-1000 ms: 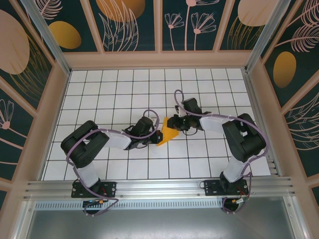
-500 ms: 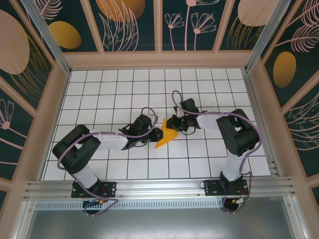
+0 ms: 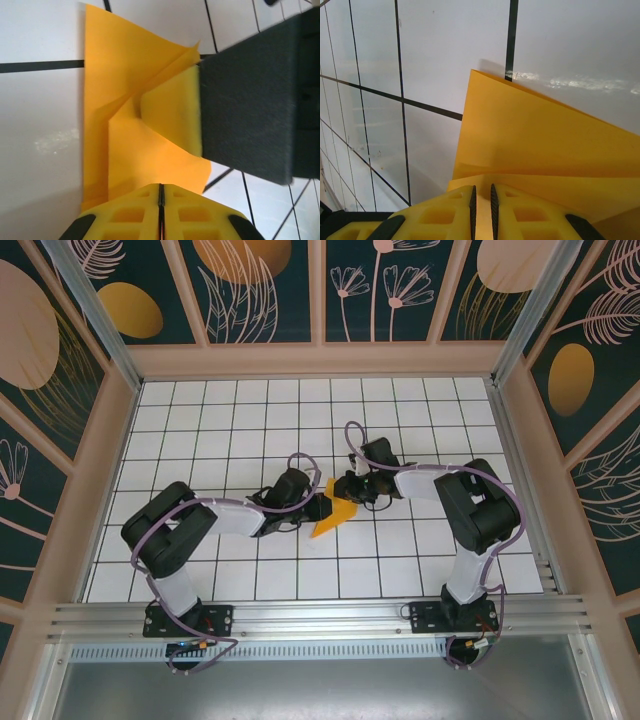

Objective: Fold a paper plane with a square sheet of paper (pick it up from the middle)
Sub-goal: Fourth fold the wing at the center of the table.

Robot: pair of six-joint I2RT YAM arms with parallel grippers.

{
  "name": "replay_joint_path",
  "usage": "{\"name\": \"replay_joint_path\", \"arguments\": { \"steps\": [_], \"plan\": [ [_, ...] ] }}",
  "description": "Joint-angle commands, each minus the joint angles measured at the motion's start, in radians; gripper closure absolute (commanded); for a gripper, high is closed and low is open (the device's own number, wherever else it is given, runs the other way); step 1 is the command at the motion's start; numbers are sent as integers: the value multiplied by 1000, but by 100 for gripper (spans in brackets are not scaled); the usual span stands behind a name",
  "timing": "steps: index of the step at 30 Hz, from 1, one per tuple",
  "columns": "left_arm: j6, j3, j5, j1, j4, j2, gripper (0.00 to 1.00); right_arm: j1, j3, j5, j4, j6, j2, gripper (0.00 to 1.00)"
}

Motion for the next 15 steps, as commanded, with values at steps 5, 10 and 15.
{"name": "replay_joint_path", "arguments": {
  "steps": [5,10,15],
  "plan": [
    [-45,48,-85,4,-57,46,94,4,25,-20,16,1,-4,81],
    [-65,39,-105,5,-77,45,96,0,15,-18,31,4,-33,81],
    [-82,27,-106,4,-80,51,97,-4,-11,-27,50,-1,-74,80]
  ]
}}
